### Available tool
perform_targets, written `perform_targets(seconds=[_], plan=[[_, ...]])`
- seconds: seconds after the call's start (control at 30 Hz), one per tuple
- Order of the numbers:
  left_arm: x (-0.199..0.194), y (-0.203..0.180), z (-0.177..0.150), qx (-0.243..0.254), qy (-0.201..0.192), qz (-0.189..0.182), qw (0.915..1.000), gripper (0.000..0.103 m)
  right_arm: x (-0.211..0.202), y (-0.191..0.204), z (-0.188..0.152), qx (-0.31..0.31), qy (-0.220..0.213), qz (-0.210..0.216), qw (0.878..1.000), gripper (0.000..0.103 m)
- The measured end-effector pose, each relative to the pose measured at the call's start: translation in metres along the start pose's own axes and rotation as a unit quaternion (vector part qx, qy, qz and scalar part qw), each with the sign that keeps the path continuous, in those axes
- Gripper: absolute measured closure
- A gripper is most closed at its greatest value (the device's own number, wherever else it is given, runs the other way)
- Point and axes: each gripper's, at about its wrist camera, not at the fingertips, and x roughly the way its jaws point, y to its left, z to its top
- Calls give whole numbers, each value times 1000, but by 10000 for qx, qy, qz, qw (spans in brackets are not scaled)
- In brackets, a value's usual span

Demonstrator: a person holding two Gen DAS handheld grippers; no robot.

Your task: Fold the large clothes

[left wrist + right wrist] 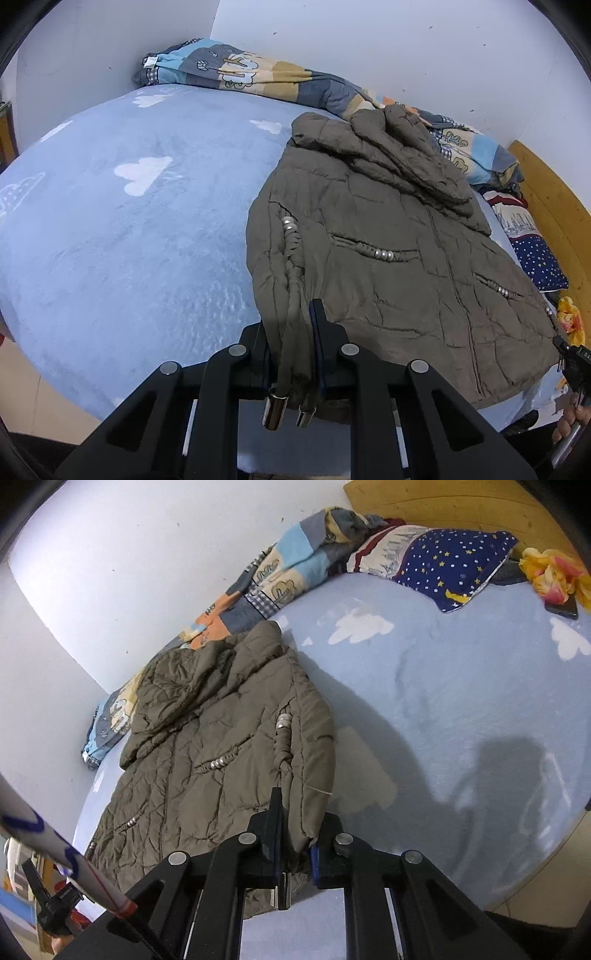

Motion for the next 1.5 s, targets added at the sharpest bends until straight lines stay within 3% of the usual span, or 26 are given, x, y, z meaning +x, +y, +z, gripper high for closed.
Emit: perform_targets(seconds=[0.17, 0.27, 0.33, 0.5, 0.63, 0.73, 1.1, 1.2, 1.23, 1.27, 1.33, 1.5], plan=[[-1, 3, -7, 132, 6, 125, 9998, 85, -2, -4, 2, 81, 30, -9, 10000, 92], [11, 4, -11, 76, 164, 304, 9994, 78, 7, -12, 1, 217, 184, -70, 9996, 91], [19, 10, -11, -77, 332, 408, 9986, 55, 20, -19, 0, 368, 453, -105, 9982, 89], [25, 28, -10, -569, 509, 434, 9961, 43, 35, -44, -4, 973, 797, -80, 9920, 78], [16, 35, -9, -700, 279, 534, 9957, 36, 22, -56, 1, 1164, 503, -255, 9916, 67], [19, 35, -10, -733, 381, 473, 9955, 36, 16, -66, 3, 1369, 383, -274, 9895, 59], [41, 29, -16, -918, 720, 198, 9930, 36, 38, -76, -8, 1883, 809, 93, 9787, 59], [42, 19, -17, -713, 619, 388, 9948, 36, 46, -66, -9, 1717, 911, 171, 9808, 58], [41, 17, -18, -642, 572, 428, 9954, 36, 49, -60, -9, 1560, 946, 192, 9830, 59], [40, 13, -18, -526, 523, 471, 9961, 36, 49, -55, -9, 1401, 947, 183, 9854, 72], [37, 7, -19, -293, 432, 591, 9969, 43, 45, -37, -7, 814, 866, -32, 9929, 85], [37, -5, -22, 149, 321, 899, 9953, 48, 46, -24, -11, 311, 812, -267, 9958, 87]])
